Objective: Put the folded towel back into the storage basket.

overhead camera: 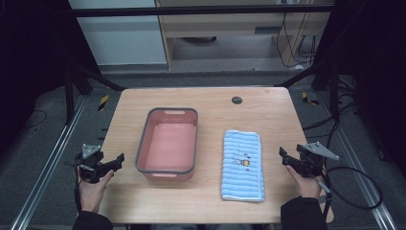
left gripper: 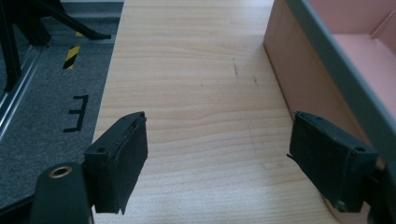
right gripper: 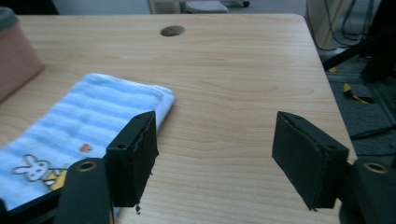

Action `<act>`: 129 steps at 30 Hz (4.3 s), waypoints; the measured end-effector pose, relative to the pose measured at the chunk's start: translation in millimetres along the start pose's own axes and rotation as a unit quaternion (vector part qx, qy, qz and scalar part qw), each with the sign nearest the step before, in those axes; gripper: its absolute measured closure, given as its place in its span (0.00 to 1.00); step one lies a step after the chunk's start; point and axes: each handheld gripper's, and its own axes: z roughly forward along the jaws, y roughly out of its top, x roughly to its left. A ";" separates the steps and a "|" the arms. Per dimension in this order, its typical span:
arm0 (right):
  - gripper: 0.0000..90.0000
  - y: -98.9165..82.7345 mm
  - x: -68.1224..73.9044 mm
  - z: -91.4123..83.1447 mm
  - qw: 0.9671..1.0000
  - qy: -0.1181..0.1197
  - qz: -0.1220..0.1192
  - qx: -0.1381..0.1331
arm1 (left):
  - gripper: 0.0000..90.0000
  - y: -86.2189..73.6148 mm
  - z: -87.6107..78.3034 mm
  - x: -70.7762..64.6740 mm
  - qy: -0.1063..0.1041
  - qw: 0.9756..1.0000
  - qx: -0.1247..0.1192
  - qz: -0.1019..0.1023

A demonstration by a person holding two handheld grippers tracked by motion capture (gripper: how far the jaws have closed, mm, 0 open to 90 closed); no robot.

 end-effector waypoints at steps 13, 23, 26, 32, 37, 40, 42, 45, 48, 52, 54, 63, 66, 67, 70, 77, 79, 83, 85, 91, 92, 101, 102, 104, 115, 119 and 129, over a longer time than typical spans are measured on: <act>0.42 6.5 9.4 -4.0 0.999 0.035 -0.011 -0.002 | 0.26 11.0 -21.4 -9.5 -0.038 0.999 -0.029 -0.006; 0.42 19.6 15.5 -10.0 0.999 0.048 -0.015 -0.013 | 0.28 20.1 -34.0 -35.9 -0.064 0.997 -0.043 0.020; 0.41 21.0 16.0 -10.4 0.999 0.051 -0.015 -0.012 | 0.28 21.6 -36.8 -42.4 -0.070 0.996 -0.046 0.025; 0.41 26.6 17.0 -10.7 0.998 0.049 -0.021 -0.019 | 0.30 22.1 -39.0 -59.8 -0.084 0.995 -0.047 0.039; 0.40 35.4 20.4 -8.1 0.998 0.050 -0.033 -0.025 | 0.30 21.9 -39.6 -76.0 -0.102 0.993 -0.046 0.047; 0.40 39.7 25.8 -5.1 0.997 0.057 -0.043 -0.020 | 0.29 22.8 -40.4 -87.7 -0.111 0.991 -0.046 0.058; 0.39 42.7 29.9 -3.4 0.997 0.061 -0.048 -0.018 | 0.29 23.8 -40.9 -92.5 -0.114 0.990 -0.049 0.061; 0.38 48.4 33.6 -1.4 0.997 0.063 -0.051 -0.016 | 0.29 25.6 -41.3 -98.2 -0.116 0.990 -0.052 0.066; 0.37 53.5 37.6 1.5 0.996 0.067 -0.053 -0.013 | 0.29 28.8 -41.3 -108.3 -0.125 0.988 -0.059 0.068; 0.36 60.9 43.9 5.3 0.995 0.068 -0.066 -0.016 | 0.29 30.3 -39.8 -119.6 -0.131 0.987 -0.062 0.075; 0.35 62.7 44.8 5.8 0.995 0.070 -0.069 -0.015 | 0.29 31.1 -38.8 -126.8 -0.135 0.986 -0.064 0.078; 0.33 78.5 46.5 11.1 0.994 0.079 -0.074 -0.018 | 0.29 34.2 -31.2 -164.0 -0.161 0.979 -0.068 0.103; 0.33 81.3 45.9 13.2 0.994 0.083 -0.070 -0.017 | 0.29 32.7 -27.7 -174.2 -0.166 0.978 -0.063 0.107; 0.33 82.3 45.5 14.2 0.994 0.084 -0.070 -0.017 | 0.29 32.1 -26.5 -177.4 -0.168 0.978 -0.062 0.108; 0.33 84.9 45.0 18.2 0.994 0.085 -0.067 -0.014 | 0.29 31.0 -24.2 -185.3 -0.173 0.977 -0.059 0.113; 0.34 87.0 45.3 27.0 0.993 0.091 -0.073 -0.009 | 0.30 28.4 -18.9 -203.9 -0.184 0.974 -0.059 0.116; 0.34 86.7 45.8 29.7 0.993 0.090 -0.076 -0.009 | 0.30 27.1 -16.4 -209.9 -0.190 0.973 -0.057 0.114; 0.34 85.7 46.6 34.1 0.993 0.094 -0.076 -0.008 | 0.31 23.9 -10.9 -223.3 -0.198 0.971 -0.051 0.123; 0.35 85.0 47.3 36.3 0.992 0.097 -0.077 -0.007 | 0.32 23.2 -9.9 -225.7 -0.200 0.971 -0.050 0.124; 0.36 83.0 47.9 42.7 0.992 0.100 -0.077 -0.004 | 0.33 18.7 -3.6 -239.1 -0.206 0.969 -0.043 0.128; 0.37 82.6 47.8 43.7 0.992 0.100 -0.077 -0.004 | 0.34 17.7 -2.8 -241.3 -0.207 0.969 -0.042 0.128; 0.41 74.9 42.1 55.4 0.993 0.095 -0.066 0.002 | 0.35 4.7 8.8 -266.2 -0.216 0.964 -0.027 0.149; 0.41 73.9 41.2 57.2 0.993 0.093 -0.066 0.004 | 0.35 3.5 10.3 -268.4 -0.218 0.964 -0.025 0.150; 0.41 72.9 40.4 58.7 0.994 0.092 -0.066 0.007 | 0.35 2.0 12.0 -271.0 -0.219 0.964 -0.023 0.151; 0.43 58.6 38.8 77.6 0.994 0.089 -0.061 0.027 | 0.37 -15.6 28.6 -286.2 -0.227 0.961 0.002 0.159; 0.45 53.3 39.7 84.0 0.993 0.092 -0.065 0.037 | 0.38 -20.6 32.5 -289.6 -0.228 0.960 0.010 0.164; 0.45 32.0 43.5 102.8 0.990 0.091 -0.081 0.077 | 0.43 -37.2 41.4 -300.5 -0.233 0.956 0.030 0.176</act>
